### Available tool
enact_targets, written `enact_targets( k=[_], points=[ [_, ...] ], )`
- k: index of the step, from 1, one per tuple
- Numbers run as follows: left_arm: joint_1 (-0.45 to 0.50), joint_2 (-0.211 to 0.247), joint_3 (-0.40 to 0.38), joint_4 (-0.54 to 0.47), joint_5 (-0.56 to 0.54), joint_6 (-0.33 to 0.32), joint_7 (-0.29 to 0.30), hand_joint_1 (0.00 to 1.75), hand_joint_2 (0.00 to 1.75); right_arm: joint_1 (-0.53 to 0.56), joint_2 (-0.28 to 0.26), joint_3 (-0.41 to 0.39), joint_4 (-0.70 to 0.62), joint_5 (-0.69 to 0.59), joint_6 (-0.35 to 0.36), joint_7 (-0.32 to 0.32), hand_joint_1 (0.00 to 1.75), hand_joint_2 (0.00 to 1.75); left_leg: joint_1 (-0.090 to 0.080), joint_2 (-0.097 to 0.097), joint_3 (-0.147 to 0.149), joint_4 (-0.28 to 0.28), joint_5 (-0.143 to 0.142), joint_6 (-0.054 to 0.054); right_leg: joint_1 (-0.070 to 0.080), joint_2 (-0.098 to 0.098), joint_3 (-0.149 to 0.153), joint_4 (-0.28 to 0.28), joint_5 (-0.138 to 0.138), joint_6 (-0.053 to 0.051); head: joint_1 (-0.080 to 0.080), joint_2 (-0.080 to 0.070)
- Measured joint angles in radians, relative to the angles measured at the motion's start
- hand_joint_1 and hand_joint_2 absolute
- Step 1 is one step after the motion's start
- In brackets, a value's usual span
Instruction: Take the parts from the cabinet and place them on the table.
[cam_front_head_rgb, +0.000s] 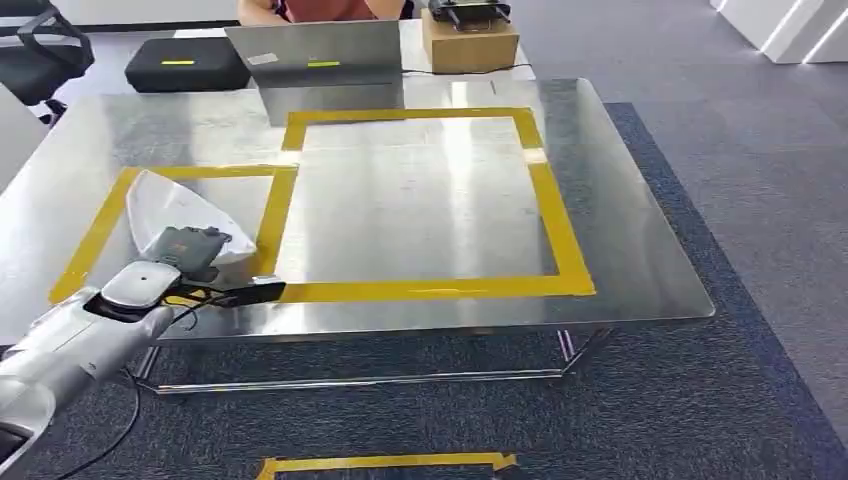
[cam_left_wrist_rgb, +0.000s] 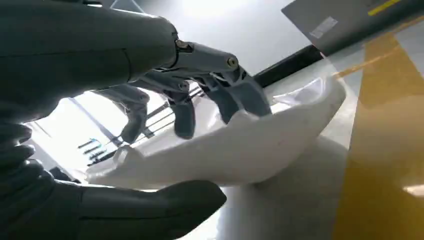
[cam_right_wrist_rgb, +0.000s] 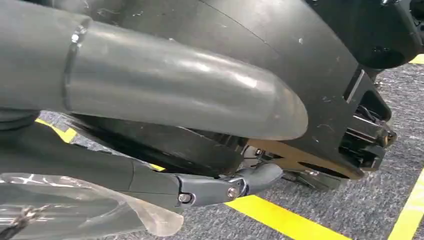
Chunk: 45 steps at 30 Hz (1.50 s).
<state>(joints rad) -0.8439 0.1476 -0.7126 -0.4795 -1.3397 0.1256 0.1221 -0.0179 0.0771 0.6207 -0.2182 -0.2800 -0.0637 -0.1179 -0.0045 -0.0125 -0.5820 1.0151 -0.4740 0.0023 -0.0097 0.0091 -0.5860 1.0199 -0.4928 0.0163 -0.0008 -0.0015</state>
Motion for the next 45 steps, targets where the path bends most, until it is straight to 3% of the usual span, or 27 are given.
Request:
enact_targets(
  k=[9,13,18,27,33,36,37,38,41,42,43,44,45],
  points=[
    [-0.007,-0.002,0.010,-0.012,0.036,0.181,-0.031,0.00,0.00,0.005,-0.001,0.004,0.000,-0.016,-0.004,-0.017,0.00,0.00,0.000,0.000,0.000,0.000,-0.001,0.000,0.000,0.000,0.000,0.000,0.000,0.000,0.000,0.000],
    [-0.007,-0.002,0.014,-0.021,0.044,0.200,-0.036,0.00,0.00,0.005,-0.001,0.004,0.000,-0.017,-0.004,-0.020,0.00,0.00,0.000,0.000,0.000,0.000,0.000,0.000,0.000,0.000,0.000,0.000,0.000,0.000,0.000,0.000],
    [-0.006,-0.002,0.032,-0.050,0.077,0.280,-0.055,0.00,0.00,0.007,-0.001,0.004,0.000,-0.031,-0.006,-0.024,0.00,0.00,0.000,0.000,0.000,0.000,0.000,0.000,0.000,0.000,0.000,0.000,0.000,0.000,0.000,0.000],
    [0.002,-0.002,0.058,-0.092,0.114,0.329,-0.073,0.00,0.00,0.008,-0.001,0.005,0.000,-0.037,-0.010,-0.029,0.00,0.00,0.000,0.000,0.000,0.000,-0.001,0.000,0.000,0.000,0.000,0.000,0.000,0.000,0.000,0.000],
    [0.013,0.010,0.077,-0.140,0.119,0.338,-0.075,0.00,0.00,0.010,-0.001,0.005,0.000,-0.049,-0.010,-0.032,0.00,0.00,-0.003,0.000,-0.005,0.012,-0.008,0.013,-0.004,0.000,0.001,-0.004,0.002,0.009,0.000,0.000],
    [0.013,0.016,0.081,-0.153,0.119,0.339,-0.075,0.00,0.00,0.011,-0.001,0.005,0.000,-0.049,-0.011,-0.032,0.00,0.00,0.000,0.000,0.005,-0.012,0.011,0.030,-0.001,0.001,0.012,-0.020,0.013,0.026,0.000,0.000],
    [0.014,0.013,0.081,-0.158,0.119,0.339,-0.075,0.00,0.00,0.012,-0.003,0.005,0.000,-0.049,-0.011,-0.031,0.00,0.00,0.008,0.005,0.013,-0.027,0.020,0.031,-0.001,0.000,0.001,-0.014,-0.003,0.026,0.002,0.000],
    [0.014,0.012,0.081,-0.160,0.119,0.341,-0.075,0.00,0.00,0.012,-0.003,0.005,0.000,-0.049,-0.011,-0.033,0.00,0.00,0.009,0.005,0.013,-0.035,0.026,0.037,0.003,0.000,-0.019,0.032,-0.041,0.028,0.004,0.000],
    [0.025,0.014,0.081,-0.162,0.119,0.341,-0.075,0.00,0.00,0.005,-0.004,0.005,0.000,-0.049,-0.011,-0.038,0.00,0.00,0.008,0.008,0.008,-0.033,0.026,0.038,0.002,0.000,-0.122,0.271,-0.143,0.036,0.006,0.000],
    [0.030,0.013,0.081,-0.162,0.119,0.341,-0.075,0.00,0.00,0.004,-0.004,0.005,0.000,-0.049,-0.011,-0.038,0.00,0.00,0.008,0.008,0.007,-0.032,0.026,0.038,0.002,0.000,-0.135,0.303,-0.140,0.038,0.006,0.000],
    [0.034,0.013,0.081,-0.162,0.119,0.341,-0.075,0.00,0.00,0.003,-0.004,0.005,0.000,-0.049,-0.011,-0.037,0.00,0.00,0.009,0.008,0.007,-0.030,0.026,0.037,0.000,-0.001,-0.120,0.279,-0.112,0.040,0.007,0.000],
    [0.036,0.013,0.081,-0.162,0.119,0.341,-0.075,0.00,0.00,0.004,-0.005,0.005,0.000,-0.049,-0.011,-0.036,0.00,0.00,0.010,0.007,0.007,-0.028,0.026,0.036,-0.002,-0.001,-0.087,0.216,-0.070,0.042,0.006,0.000],
    [0.036,0.013,0.081,-0.162,0.119,0.341,-0.075,0.00,0.00,0.006,-0.005,0.005,0.000,-0.049,-0.011,-0.035,0.00,0.00,0.012,0.005,0.006,-0.023,0.024,0.032,-0.005,-0.001,-0.035,0.112,-0.021,0.042,0.006,0.000]
  ],
)
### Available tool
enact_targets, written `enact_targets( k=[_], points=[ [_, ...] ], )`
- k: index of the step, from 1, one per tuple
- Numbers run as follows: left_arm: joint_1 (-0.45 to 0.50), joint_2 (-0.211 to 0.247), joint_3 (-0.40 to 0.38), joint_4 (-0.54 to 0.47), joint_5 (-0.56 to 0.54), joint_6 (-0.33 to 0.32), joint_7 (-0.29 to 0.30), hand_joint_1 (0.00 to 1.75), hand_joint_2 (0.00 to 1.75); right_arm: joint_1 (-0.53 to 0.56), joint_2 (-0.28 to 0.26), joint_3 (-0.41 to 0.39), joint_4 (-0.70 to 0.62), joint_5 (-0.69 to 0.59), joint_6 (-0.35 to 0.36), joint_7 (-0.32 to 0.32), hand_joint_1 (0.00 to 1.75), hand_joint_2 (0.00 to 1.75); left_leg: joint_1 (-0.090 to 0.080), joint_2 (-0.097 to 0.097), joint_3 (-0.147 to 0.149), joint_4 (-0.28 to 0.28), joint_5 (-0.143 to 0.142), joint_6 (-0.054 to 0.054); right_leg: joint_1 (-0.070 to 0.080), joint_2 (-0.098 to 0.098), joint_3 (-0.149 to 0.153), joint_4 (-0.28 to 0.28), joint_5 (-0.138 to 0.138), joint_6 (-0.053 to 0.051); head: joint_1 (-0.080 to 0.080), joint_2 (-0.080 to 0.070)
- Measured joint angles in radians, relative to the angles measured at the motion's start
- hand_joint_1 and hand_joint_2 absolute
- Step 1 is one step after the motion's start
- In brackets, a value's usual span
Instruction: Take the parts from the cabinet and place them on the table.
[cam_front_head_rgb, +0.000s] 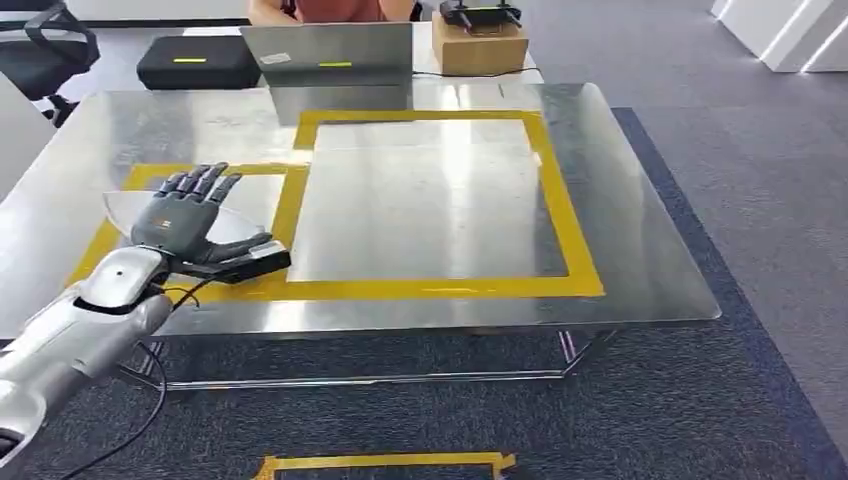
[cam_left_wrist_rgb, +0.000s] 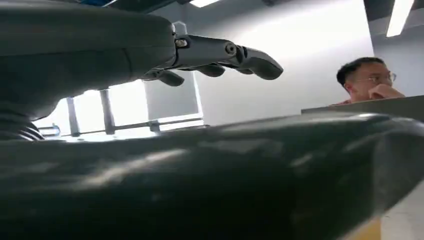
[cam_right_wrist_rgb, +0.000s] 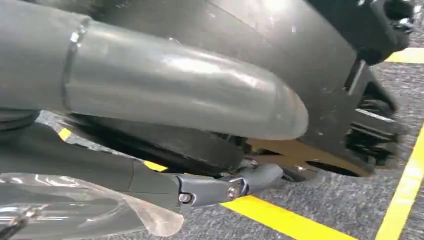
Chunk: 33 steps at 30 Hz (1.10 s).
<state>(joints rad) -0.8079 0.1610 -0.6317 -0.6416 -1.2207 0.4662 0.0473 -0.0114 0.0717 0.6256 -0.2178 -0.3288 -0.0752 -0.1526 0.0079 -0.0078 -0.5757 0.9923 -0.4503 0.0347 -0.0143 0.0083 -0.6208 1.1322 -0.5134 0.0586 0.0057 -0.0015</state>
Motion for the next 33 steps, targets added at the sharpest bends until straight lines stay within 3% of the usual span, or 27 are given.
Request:
enact_targets(
  k=[1,2,3,6,7,9,11,12,13,14,16,17,19,21,22,23,24,26,27,28,29,31,33],
  points=[
    [0.000,0.000,0.000,-0.001,0.000,0.000,0.000,0.00,0.00,0.002,-0.001,0.000,0.000,0.000,0.000,0.000,0.00,0.00,0.001,-0.001,-0.001,0.007,-0.004,-0.007,-0.003,0.000,0.044,-0.088,0.027,0.003,0.000,0.000],
    [0.000,0.003,0.002,-0.003,0.002,0.000,0.000,0.00,0.00,0.003,-0.001,0.000,0.000,0.000,0.000,0.000,0.00,0.00,-0.005,-0.002,-0.010,0.013,-0.006,-0.016,0.001,0.003,0.079,-0.109,0.012,0.000,0.000,0.000],
    [0.000,0.005,0.004,-0.004,0.003,0.000,0.000,0.00,0.00,0.002,-0.001,0.000,0.000,0.000,0.000,-0.001,0.00,0.00,-0.006,-0.003,-0.015,0.020,-0.003,-0.021,0.000,0.009,0.068,-0.113,0.019,-0.012,0.000,0.000],
    [0.002,0.008,0.005,-0.005,0.005,-0.001,0.000,0.00,0.00,0.001,0.000,0.001,0.000,0.000,0.000,-0.001,0.00,0.00,-0.005,-0.006,-0.026,0.027,0.004,-0.035,-0.001,0.007,0.056,-0.116,0.016,-0.035,0.002,0.000],
    [0.004,0.008,0.005,-0.005,0.007,-0.002,0.000,0.00,0.00,-0.001,0.000,0.001,0.000,0.000,0.001,-0.001,0.00,0.00,-0.003,-0.006,-0.033,0.037,-0.013,-0.040,-0.005,0.004,0.051,-0.119,0.023,-0.045,0.001,0.000],
    [0.004,0.014,0.007,-0.005,0.009,-0.003,0.000,0.00,0.00,-0.001,0.000,0.001,0.000,0.000,0.000,-0.001,0.00,0.00,-0.001,-0.002,-0.068,0.143,-0.107,-0.051,-0.004,0.004,0.037,-0.118,0.033,-0.059,-0.006,0.000],
    [0.008,0.014,0.007,-0.005,0.016,-0.005,0.000,0.00,0.00,-0.002,0.000,0.001,0.000,0.000,0.000,-0.001,0.00,0.00,0.000,-0.002,-0.117,0.303,-0.188,-0.056,-0.002,0.001,0.022,-0.118,0.043,-0.062,-0.005,0.000],
    [0.012,0.014,0.007,-0.005,0.017,-0.006,0.000,0.00,0.00,-0.002,0.000,0.001,0.000,0.000,0.000,-0.001,0.00,0.00,0.000,-0.002,-0.120,0.334,-0.195,-0.055,-0.001,0.000,0.015,-0.117,0.049,-0.062,-0.005,0.000],
    [0.015,0.014,0.007,-0.005,0.018,-0.006,0.000,0.00,0.00,-0.003,0.000,0.001,0.000,-0.001,0.000,-0.001,0.00,0.00,0.000,-0.001,-0.103,0.321,-0.179,-0.053,0.000,-0.001,0.009,-0.117,0.054,-0.062,-0.005,0.000],
    [0.016,0.014,0.008,-0.005,0.018,-0.006,0.000,0.00,0.00,-0.004,0.000,0.001,0.000,-0.001,0.000,-0.001,0.00,0.00,0.000,-0.001,-0.068,0.269,-0.148,-0.049,0.002,-0.001,0.003,-0.117,0.059,-0.062,-0.005,0.000],
    [0.016,0.017,0.012,-0.008,0.024,-0.007,0.000,0.00,0.00,-0.006,0.001,0.002,0.000,0.000,0.000,0.002,0.00,0.00,-0.004,-0.001,0.049,0.074,-0.074,-0.034,0.004,-0.002,-0.004,-0.117,0.069,-0.058,-0.005,0.000],
    [0.016,0.020,0.017,-0.011,0.028,-0.007,0.000,0.00,0.00,-0.007,0.002,0.003,-0.001,0.001,0.000,0.006,0.00,0.00,-0.009,-0.001,0.083,0.009,-0.086,-0.027,0.007,-0.001,-0.008,-0.117,0.074,-0.054,-0.004,0.000],
    [0.019,0.029,0.026,-0.015,0.040,-0.008,-0.002,0.00,0.00,-0.010,0.002,0.007,-0.001,0.002,-0.001,0.016,0.00,0.00,-0.014,-0.002,0.082,-0.001,-0.074,-0.026,0.005,-0.001,-0.012,-0.122,0.090,-0.039,-0.004,0.000],
    [0.023,0.040,0.032,-0.017,0.058,-0.014,-0.014,0.00,0.00,-0.012,0.002,0.009,-0.001,0.002,-0.003,0.029,0.00,0.00,-0.015,-0.002,0.077,-0.005,-0.060,-0.018,0.004,0.000,-0.011,-0.131,0.107,-0.026,-0.003,0.000],
    [0.025,0.040,0.035,-0.017,0.061,-0.016,-0.018,0.00,0.00,-0.014,0.002,0.010,-0.001,0.002,-0.003,0.033,0.00,0.00,-0.003,0.004,0.074,-0.019,-0.044,-0.009,0.004,0.000,-0.017,-0.127,0.095,-0.022,-0.004,0.000],
    [0.026,0.040,0.038,-0.018,0.069,-0.019,-0.022,0.00,0.00,-0.015,0.002,0.010,-0.001,0.002,-0.005,0.035,0.00,0.00,-0.005,0.005,0.064,-0.020,-0.035,-0.003,0.006,0.000,-0.036,-0.108,0.057,-0.019,-0.002,0.000],
    [0.030,0.041,0.045,-0.021,0.079,-0.017,-0.031,0.00,0.00,-0.018,0.002,0.010,-0.001,0.000,-0.005,0.038,0.00,0.00,-0.005,0.005,0.049,-0.019,-0.025,0.004,0.006,0.000,-0.056,-0.046,-0.002,-0.017,0.003,0.000],
    [0.044,0.046,0.058,-0.025,0.106,-0.008,-0.052,0.00,0.00,-0.021,0.002,0.010,-0.001,-0.001,-0.008,0.043,0.00,0.00,-0.008,0.006,0.023,-0.017,-0.006,0.006,0.005,0.000,-0.096,0.109,-0.096,-0.012,0.004,0.000],
    [0.052,0.046,0.062,-0.027,0.118,-0.004,-0.063,0.00,0.00,-0.021,0.002,0.011,-0.001,-0.003,-0.009,0.043,0.00,0.00,-0.010,0.006,0.008,-0.015,0.003,0.006,0.006,0.000,-0.107,0.168,-0.110,-0.011,0.006,0.000],
    [0.065,0.047,0.071,-0.034,0.133,-0.002,-0.075,0.00,0.00,-0.020,0.002,0.011,-0.001,-0.004,-0.011,0.043,0.00,0.00,-0.010,0.006,-0.005,-0.013,0.012,0.005,0.006,0.000,-0.097,0.182,-0.091,-0.010,0.005,0.000],
    [0.079,0.048,0.078,-0.042,0.145,-0.001,-0.087,0.00,0.00,-0.019,0.002,0.011,-0.001,-0.006,-0.011,0.043,0.00,0.00,-0.011,0.006,-0.018,-0.010,0.020,0.004,0.005,0.000,-0.066,0.155,-0.055,-0.011,0.005,0.000],
    [0.096,0.052,0.085,-0.053,0.156,0.001,-0.096,0.00,0.00,-0.013,0.002,0.011,-0.001,-0.010,-0.013,0.042,0.00,0.00,-0.012,0.004,-0.040,-0.001,0.032,-0.002,0.006,0.000,0.037,0.011,0.006,-0.017,0.005,0.000],
    [0.105,0.057,0.098,-0.069,0.161,0.003,-0.099,0.00,0.00,-0.009,0.002,0.011,-0.001,-0.013,-0.014,0.042,0.00,0.00,-0.017,0.003,-0.058,0.012,0.040,-0.011,0.009,0.003,0.140,-0.141,-0.025,-0.024,0.006,0.000]
  ],
)
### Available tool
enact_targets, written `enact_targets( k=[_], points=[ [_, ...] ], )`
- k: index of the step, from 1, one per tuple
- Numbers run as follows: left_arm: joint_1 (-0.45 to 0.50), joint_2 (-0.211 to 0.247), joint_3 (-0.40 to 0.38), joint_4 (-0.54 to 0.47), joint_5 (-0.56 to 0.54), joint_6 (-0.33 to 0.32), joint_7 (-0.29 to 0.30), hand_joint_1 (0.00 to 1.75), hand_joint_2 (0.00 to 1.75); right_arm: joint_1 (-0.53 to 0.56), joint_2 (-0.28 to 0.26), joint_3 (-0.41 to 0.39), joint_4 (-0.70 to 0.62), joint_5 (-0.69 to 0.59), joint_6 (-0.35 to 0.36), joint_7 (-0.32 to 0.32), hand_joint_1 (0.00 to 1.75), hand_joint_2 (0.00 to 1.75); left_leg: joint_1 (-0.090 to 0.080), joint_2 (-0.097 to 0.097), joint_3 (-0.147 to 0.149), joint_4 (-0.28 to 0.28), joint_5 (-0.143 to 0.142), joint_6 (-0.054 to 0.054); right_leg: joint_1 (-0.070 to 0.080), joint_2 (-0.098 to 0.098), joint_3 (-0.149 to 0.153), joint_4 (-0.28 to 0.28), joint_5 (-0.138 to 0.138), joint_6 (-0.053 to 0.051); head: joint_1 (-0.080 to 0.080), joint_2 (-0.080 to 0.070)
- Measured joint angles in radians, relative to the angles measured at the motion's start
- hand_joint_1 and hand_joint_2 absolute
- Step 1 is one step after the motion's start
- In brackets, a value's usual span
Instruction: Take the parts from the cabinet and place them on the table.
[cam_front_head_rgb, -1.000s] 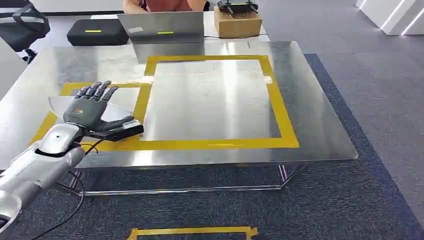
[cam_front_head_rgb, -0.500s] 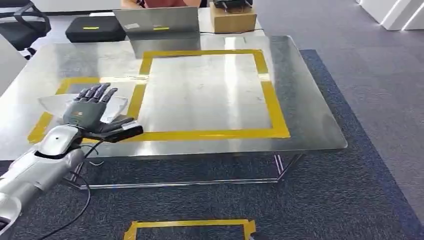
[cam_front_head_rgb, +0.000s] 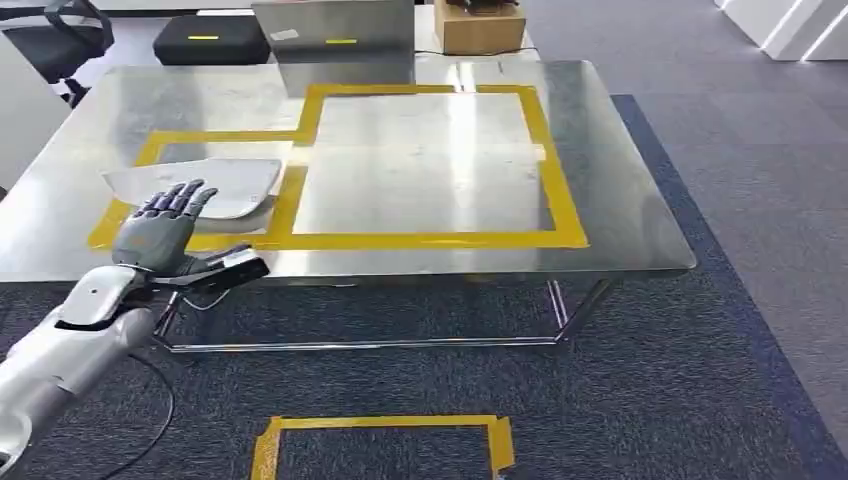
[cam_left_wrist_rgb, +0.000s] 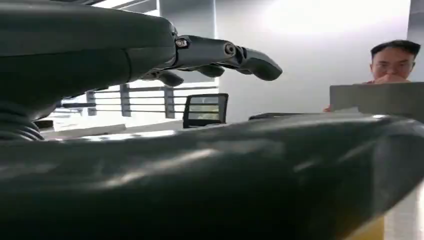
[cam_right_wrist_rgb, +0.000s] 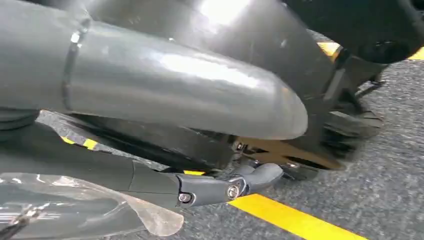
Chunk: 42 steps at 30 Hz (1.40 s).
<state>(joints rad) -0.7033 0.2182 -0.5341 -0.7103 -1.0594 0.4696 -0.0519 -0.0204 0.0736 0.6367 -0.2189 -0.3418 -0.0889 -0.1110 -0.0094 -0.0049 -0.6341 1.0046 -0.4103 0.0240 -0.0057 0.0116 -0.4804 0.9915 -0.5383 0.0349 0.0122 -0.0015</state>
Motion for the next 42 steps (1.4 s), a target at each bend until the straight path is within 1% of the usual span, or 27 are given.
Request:
enact_targets(
  k=[2,4,6,7,9,10,12,14,15,16,19,20,22,24,25,27,29,30,31,33,34,35,36,37,38,39,42],
  points=[
    [0.003,0.002,0.004,-0.007,0.001,0.003,-0.001,0.00,0.00,0.001,0.000,0.002,0.000,-0.001,0.000,-0.003,0.00,0.00,0.000,0.001,-0.009,0.000,0.018,-0.010,0.002,0.002,-0.011,-0.006,-0.003,-0.005,0.001,0.000],
    [0.019,0.010,0.007,-0.018,0.013,0.008,-0.007,0.00,0.00,0.004,0.002,0.005,0.000,-0.006,0.000,-0.007,0.00,0.00,0.001,0.000,-0.014,0.000,0.030,-0.019,-0.002,-0.001,-0.031,-0.009,0.015,-0.025,0.001,0.000],
    [0.037,0.018,0.014,-0.030,0.026,0.014,-0.013,0.00,0.00,0.002,0.002,0.005,0.000,-0.007,0.000,-0.008,0.00,0.00,0.006,0.002,-0.035,0.050,-0.053,-0.033,-0.006,-0.005,-0.041,-0.010,0.032,-0.042,-0.007,0.000],
    [0.044,0.024,0.020,-0.038,0.032,0.018,-0.016,0.00,0.00,0.002,0.002,0.005,0.000,-0.008,0.000,-0.009,0.00,0.00,0.011,0.002,-0.054,0.124,-0.119,-0.040,-0.006,-0.007,-0.054,-0.010,0.044,-0.044,-0.008,0.000],
    [0.061,0.030,0.029,-0.056,0.036,0.025,-0.018,0.00,0.00,0.002,0.002,0.005,0.000,-0.008,-0.001,-0.010,0.00,0.00,0.013,0.002,-0.086,0.283,-0.207,-0.046,-0.005,-0.009,-0.080,-0.008,0.064,-0.043,-0.008,0.000],
    [0.069,0.033,0.029,-0.060,0.035,0.026,-0.018,0.00,0.00,0.002,0.002,0.005,0.000,-0.008,-0.001,-0.010,0.00,0.00,0.015,0.002,-0.087,0.330,-0.212,-0.048,-0.006,-0.011,-0.093,-0.007,0.073,-0.043,-0.008,0.000],
    [0.080,0.037,0.031,-0.070,0.036,0.027,-0.018,0.00,0.00,0.001,0.002,0.005,0.000,-0.008,-0.001,-0.010,0.00,0.00,0.018,0.002,-0.033,0.288,-0.143,-0.048,-0.006,-0.014,-0.119,-0.003,0.090,-0.039,-0.007,0.000],
    [0.082,0.040,0.035,-0.082,0.036,0.027,-0.018,0.00,0.00,0.000,0.002,0.005,0.000,-0.008,-0.001,-0.010,0.00,0.00,0.021,0.002,0.076,0.132,-0.091,-0.047,-0.006,-0.014,-0.138,0.003,0.102,-0.031,-0.005,0.000],
    [0.081,0.042,0.038,-0.089,0.036,0.027,-0.018,0.00,0.00,-0.001,0.002,0.005,0.000,-0.008,-0.001,-0.010,0.00,0.00,0.020,0.001,0.145,0.030,-0.113,-0.046,-0.002,-0.014,-0.146,0.007,0.109,-0.023,-0.004,0.000],
    [0.083,0.043,0.043,-0.098,0.038,0.028,-0.018,0.00,0.00,-0.002,0.002,0.005,0.000,-0.009,-0.001,-0.010,0.00,0.00,0.016,-0.002,0.174,-0.031,-0.131,-0.036,0.000,-0.014,-0.152,0.010,0.117,-0.017,-0.003,0.000],
    [0.099,0.050,0.054,-0.109,0.060,0.029,-0.023,0.00,0.00,0.001,0.002,0.005,0.000,-0.012,-0.003,-0.007,0.00,0.00,0.011,0.000,0.155,-0.023,-0.116,-0.019,-0.003,-0.011,-0.158,0.001,0.147,-0.001,0.002,0.000],
    [0.106,0.052,0.058,-0.115,0.081,0.024,-0.030,0.00,0.00,0.002,0.001,0.005,0.001,-0.015,-0.004,-0.006,0.00,0.00,0.020,0.007,0.147,-0.029,-0.103,-0.007,-0.005,-0.011,-0.167,0.006,0.134,0.005,0.001,0.000],
    [0.123,0.054,0.074,-0.132,0.137,-0.002,-0.057,0.00,0.00,0.003,0.001,0.005,0.000,-0.026,-0.005,-0.006,0.00,0.00,0.015,0.009,0.122,-0.026,-0.085,0.010,-0.003,-0.011,-0.202,0.093,0.030,0.010,0.010,0.000],
    [0.151,0.053,0.094,-0.148,0.216,-0.045,-0.091,0.00,0.00,0.002,0.001,0.005,0.000,-0.033,-0.006,-0.006,0.00,0.00,0.008,0.009,0.096,-0.022,-0.067,0.015,-0.003,-0.011,-0.242,0.262,-0.065,0.010,0.014,0.000],
    [0.177,0.053,0.109,-0.157,0.273,-0.075,-0.114,0.00,0.00,0.003,0.001,0.005,0.000,-0.040,-0.008,-0.006,0.00,0.00,0.003,0.010,0.083,-0.020,-0.058,0.017,-0.002,-0.011,-0.247,0.317,-0.079,0.009,0.019,0.000],
    [0.243,0.045,0.148,-0.176,0.423,-0.152,-0.162,0.00,0.00,0.006,0.001,0.005,0.000,-0.055,-0.013,-0.008,0.00,0.00,-0.006,0.014,0.061,-0.019,-0.043,0.019,0.001,-0.011,-0.203,0.295,-0.030,0.000,0.037,0.000],
    [0.302,0.030,0.189,-0.190,0.525,-0.198,-0.200,0.00,0.00,0.014,0.001,0.005,0.000,-0.065,-0.016,-0.009,0.00,0.00,-0.012,0.014,0.043,-0.016,-0.030,0.018,0.010,-0.009,-0.097,0.147,0.031,-0.020,0.047,0.000],
    [0.326,0.023,0.207,-0.195,0.562,-0.219,-0.212,0.00,0.00,0.017,0.001,0.005,0.000,-0.072,-0.017,-0.011,0.00,0.00,-0.011,0.014,0.036,-0.014,-0.024,0.017,0.017,-0.002,-0.041,0.053,0.026,-0.034,0.055,0.000],
    [0.344,0.016,0.226,-0.196,0.609,-0.251,-0.221,0.00,0.00,0.019,0.000,0.005,0.000,-0.081,-0.018,-0.012,0.00,1.75,-0.017,0.014,0.028,-0.012,-0.018,0.013,0.015,-0.002,0.006,-0.009,0.009,-0.040,0.054,0.000],
    [0.395,0.002,0.275,-0.196,0.745,-0.347,-0.237,0.00,0.00,0.022,0.000,0.004,0.000,-0.103,-0.024,-0.020,0.00,1.75,-0.010,0.014,0.021,-0.017,0.004,0.003,0.020,0.000,0.006,-0.028,0.013,-0.038,0.063,0.000],
    [0.426,-0.007,0.298,-0.196,0.806,-0.392,-0.245,0.00,0.00,0.023,0.000,0.004,0.000,-0.110,-0.028,-0.020,0.00,1.75,-0.009,0.016,0.021,-0.021,0.010,-0.002,0.022,0.002,0.003,-0.030,0.019,-0.039,0.077,0.000],
    [0.457,-0.014,0.329,-0.187,0.867,-0.438,-0.255,0.00,0.00,0.027,0.001,0.003,0.000,-0.120,-0.034,-0.023,0.00,1.75,-0.014,0.013,0.021,-0.021,0.012,-0.007,0.015,0.001,-0.005,-0.049,0.029,-0.042,0.082,0.000],
    [0.487,-0.024,0.357,-0.162,0.911,-0.469,-0.269,0.00,0.00,0.026,0.003,-0.001,0.001,-0.133,-0.041,-0.026,0.00,1.75,-0.012,0.003,0.010,0.001,-0.032,-0.015,0.009,-0.006,0.000,-0.051,0.040,-0.048,0.083,0.000],
    [0.512,-0.028,0.389,-0.118,0.948,-0.495,-0.287,0.00,1.75,0.027,0.004,-0.007,0.000,-0.145,-0.048,-0.031,0.00,1.75,-0.008,0.002,-0.003,0.051,-0.087,-0.025,0.008,-0.003,-0.010,-0.057,0.042,-0.060,0.081,0.000],
    [0.535,-0.034,0.420,-0.074,0.982,-0.509,-0.303,0.00,1.75,0.029,0.004,-0.013,0.001,-0.156,-0.055,-0.033,0.00,1.75,-0.003,0.003,-0.019,0.117,-0.139,-0.033,0.008,-0.001,-0.022,-0.056,0.050,-0.061,0.081,0.000],
    [0.543,-0.036,0.431,-0.059,0.991,-0.514,-0.308,0.00,1.75,0.029,0.005,-0.015,0.001,-0.161,-0.058,-0.035,0.00,1.75,-0.002,0.002,-0.025,0.139,-0.154,-0.035,0.008,-0.001,-0.024,-0.056,0.052,-0.062,0.082,0.000],
    [0.544,-0.037,0.435,-0.052,0.995,-0.516,-0.311,0.00,1.75,0.030,0.005,-0.015,0.001,-0.162,-0.059,-0.035,0.00,1.75,-0.002,0.002,-0.027,0.144,-0.157,-0.035,0.008,-0.001,-0.025,-0.056,0.052,-0.062,0.082,0.000]
  ],
)
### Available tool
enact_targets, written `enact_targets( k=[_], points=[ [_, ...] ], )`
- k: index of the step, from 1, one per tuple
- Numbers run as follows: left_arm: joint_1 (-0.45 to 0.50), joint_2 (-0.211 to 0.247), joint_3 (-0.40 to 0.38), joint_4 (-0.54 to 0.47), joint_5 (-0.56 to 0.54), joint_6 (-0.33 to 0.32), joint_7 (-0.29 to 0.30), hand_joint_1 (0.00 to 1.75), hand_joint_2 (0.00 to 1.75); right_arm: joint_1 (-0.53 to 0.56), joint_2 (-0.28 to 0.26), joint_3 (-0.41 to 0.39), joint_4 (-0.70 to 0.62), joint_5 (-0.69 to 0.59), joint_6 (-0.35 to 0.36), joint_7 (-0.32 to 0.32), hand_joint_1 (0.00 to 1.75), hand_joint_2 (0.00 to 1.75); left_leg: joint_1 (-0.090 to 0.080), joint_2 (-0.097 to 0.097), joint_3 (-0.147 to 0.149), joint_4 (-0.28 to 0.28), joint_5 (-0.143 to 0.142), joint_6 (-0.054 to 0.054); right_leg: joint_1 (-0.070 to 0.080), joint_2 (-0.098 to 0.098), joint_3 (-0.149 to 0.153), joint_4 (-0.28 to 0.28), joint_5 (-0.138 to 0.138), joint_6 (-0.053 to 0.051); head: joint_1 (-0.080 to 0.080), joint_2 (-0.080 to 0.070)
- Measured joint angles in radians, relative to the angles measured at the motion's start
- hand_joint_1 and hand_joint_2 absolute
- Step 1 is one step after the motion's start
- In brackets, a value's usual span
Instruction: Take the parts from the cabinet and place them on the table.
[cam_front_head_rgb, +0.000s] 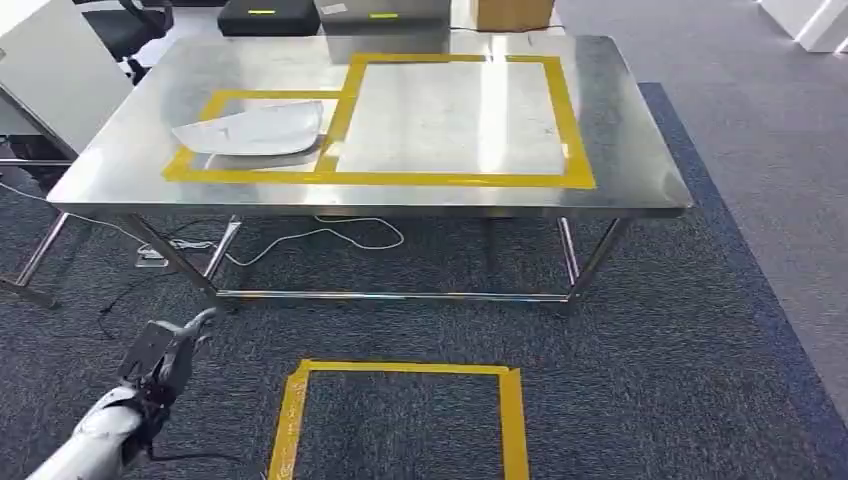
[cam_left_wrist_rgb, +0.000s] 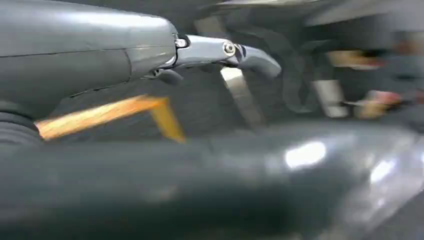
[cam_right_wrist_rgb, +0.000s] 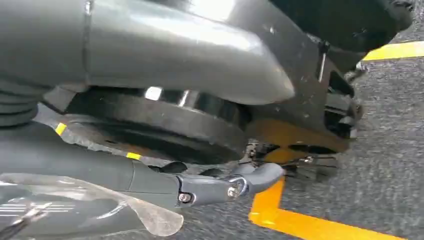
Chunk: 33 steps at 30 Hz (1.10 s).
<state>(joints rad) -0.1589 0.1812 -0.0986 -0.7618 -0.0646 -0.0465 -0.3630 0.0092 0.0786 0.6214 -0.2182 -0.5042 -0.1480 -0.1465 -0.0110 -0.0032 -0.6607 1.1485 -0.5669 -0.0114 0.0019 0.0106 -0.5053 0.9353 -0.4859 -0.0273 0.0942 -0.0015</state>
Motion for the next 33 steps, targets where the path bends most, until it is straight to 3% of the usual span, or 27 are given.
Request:
enact_targets(
  k=[3,4,5,6,7,8,9,10,13,21,28,32,33],
  points=[
    [0.017,-0.006,0.024,0.033,0.017,-0.007,-0.015,0.00,1.75,0.003,0.000,-0.005,0.000,-0.010,-0.004,-0.003,0.00,1.75,0.003,0.001,-0.013,0.055,-0.029,-0.004,0.000,0.001,-0.007,0.001,0.006,0.001,-0.002,0.000],
    [0.069,-0.022,0.095,0.155,0.055,-0.026,-0.041,0.00,1.75,0.012,0.000,-0.032,0.004,-0.050,-0.017,-0.013,0.00,1.75,0.020,0.001,-0.010,0.132,-0.023,-0.022,-0.004,-0.004,-0.033,0.010,0.019,0.003,0.001,0.000],
    [0.110,-0.033,0.177,0.299,0.091,-0.050,-0.035,0.00,1.75,0.008,0.001,-0.072,0.018,-0.085,-0.040,-0.016,0.00,1.75,0.057,0.005,0.183,-0.162,0.045,-0.068,-0.012,-0.006,-0.071,0.054,0.018,0.015,0.000,0.000],
    [0.118,-0.043,0.198,0.336,0.100,-0.056,-0.036,0.00,1.75,0.006,0.001,-0.082,0.027,-0.092,-0.047,-0.016,0.00,0.00,0.047,-0.006,0.189,-0.186,0.015,-0.077,-0.009,-0.005,-0.086,0.071,0.012,0.023,-0.003,0.000],
    [0.133,-0.041,0.217,0.365,0.109,-0.062,-0.040,0.00,1.75,0.006,0.002,-0.089,0.033,-0.097,-0.049,-0.013,0.00,0.00,0.046,-0.007,0.181,-0.178,0.028,-0.019,-0.008,-0.005,-0.089,0.073,0.013,0.026,0.007,0.000],
    [0.146,-0.047,0.231,0.390,0.108,-0.066,-0.046,0.00,1.75,0.006,0.002,-0.097,0.040,-0.101,-0.049,-0.013,0.00,0.00,0.042,-0.007,0.179,-0.175,0.033,-0.021,-0.009,-0.005,-0.089,0.074,0.016,0.030,0.004,0.000],
    [0.157,-0.050,0.243,0.416,0.106,-0.064,-0.050,0.00,0.00,0.006,0.002,-0.103,0.048,-0.104,-0.049,-0.011,0.00,0.00,0.042,-0.007,0.179,-0.173,0.026,-0.026,-0.009,-0.005,-0.089,0.070,0.019,0.034,0.006,0.000],
    [0.166,-0.055,0.252,0.439,0.103,-0.054,-0.059,0.00,0.00,0.005,0.002,-0.108,0.057,-0.104,-0.049,-0.009,0.00,0.00,0.039,-0.007,0.176,-0.173,0.031,-0.018,-0.012,-0.005,-0.089,0.068,0.022,0.039,0.005,0.000],
    [0.173,-0.066,0.272,0.481,0.094,-0.033,-0.065,0.00,0.00,-0.001,0.003,-0.114,0.078,-0.103,-0.037,-0.008,0.00,0.00,0.035,-0.007,0.171,-0.173,0.037,-0.011,-0.016,-0.006,-0.089,0.060,0.032,0.049,0.006,0.000],
    [0.174,-0.092,0.297,0.534,0.097,-0.008,-0.059,0.00,0.00,-0.010,0.010,-0.115,0.112,-0.097,-0.031,-0.011,0.00,0.00,0.028,-0.007,0.169,-0.172,0.044,-0.001,-0.023,-0.006,-0.089,0.056,0.042,0.057,0.005,0.000],
    [0.170,-0.135,0.310,0.554,0.060,0.105,0.098,0.00,0.00,-0.024,0.013,-0.114,0.133,-0.092,-0.038,0.039,0.00,0.00,0.028,-0.007,0.169,-0.172,0.047,-0.001,-0.023,-0.006,-0.090,0.056,0.045,0.058,0.005,0.000],
    [0.168,-0.170,0.310,0.558,0.035,0.132,0.161,0.00,0.00,-0.024,0.013,-0.113,0.133,-0.098,-0.046,0.075,0.00,0.00,0.027,-0.007,0.168,-0.169,0.047,0.000,-0.025,-0.006,-0.090,0.054,0.048,0.060,0.005,0.000],
    [0.167,-0.177,0.309,0.558,0.026,0.134,0.172,0.00,0.00,-0.024,0.013,-0.113,0.133,-0.102,-0.046,0.084,0.00,0.00,0.026,-0.008,0.165,-0.164,0.048,0.004,-0.028,-0.006,-0.092,0.053,0.051,0.063,0.004,0.000]
  ],
)
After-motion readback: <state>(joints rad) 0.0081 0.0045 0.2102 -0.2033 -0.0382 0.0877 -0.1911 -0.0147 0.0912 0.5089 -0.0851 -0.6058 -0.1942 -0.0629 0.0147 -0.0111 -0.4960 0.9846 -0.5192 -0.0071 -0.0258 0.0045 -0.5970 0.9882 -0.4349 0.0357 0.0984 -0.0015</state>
